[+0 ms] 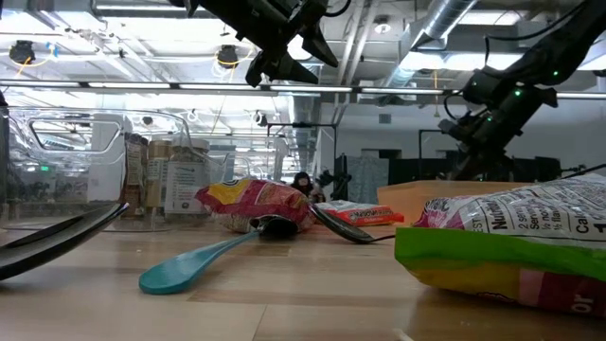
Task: Pick & Place Food Item
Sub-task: Put the blue spoon into the orange container
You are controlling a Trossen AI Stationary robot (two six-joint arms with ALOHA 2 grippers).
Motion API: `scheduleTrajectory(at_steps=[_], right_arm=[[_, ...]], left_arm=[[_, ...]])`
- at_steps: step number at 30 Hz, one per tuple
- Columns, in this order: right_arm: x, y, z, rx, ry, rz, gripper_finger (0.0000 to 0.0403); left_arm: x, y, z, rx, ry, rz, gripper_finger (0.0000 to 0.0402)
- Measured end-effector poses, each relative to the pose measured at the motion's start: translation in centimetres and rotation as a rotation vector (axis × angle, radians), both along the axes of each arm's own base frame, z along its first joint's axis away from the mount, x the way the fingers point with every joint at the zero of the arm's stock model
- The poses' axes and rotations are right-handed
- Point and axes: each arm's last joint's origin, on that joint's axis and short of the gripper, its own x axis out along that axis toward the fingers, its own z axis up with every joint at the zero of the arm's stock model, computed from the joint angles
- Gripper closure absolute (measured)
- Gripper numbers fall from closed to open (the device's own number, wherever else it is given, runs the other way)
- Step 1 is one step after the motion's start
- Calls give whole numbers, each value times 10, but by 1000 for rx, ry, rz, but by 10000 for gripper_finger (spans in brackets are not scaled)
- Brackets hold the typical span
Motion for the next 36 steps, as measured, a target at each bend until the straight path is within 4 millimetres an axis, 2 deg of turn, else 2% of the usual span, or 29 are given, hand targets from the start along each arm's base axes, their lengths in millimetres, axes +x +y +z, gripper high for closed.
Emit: scheduleTrajectory(at_steps=[25, 36], right_arm=[[1, -2, 2, -25, -8, 4, 402], [0, -2, 2, -30, 2, -7, 349]], left_arm=[[0, 0, 0, -4, 1, -3, 188], [0, 0, 0, -3, 1, -3, 188]])
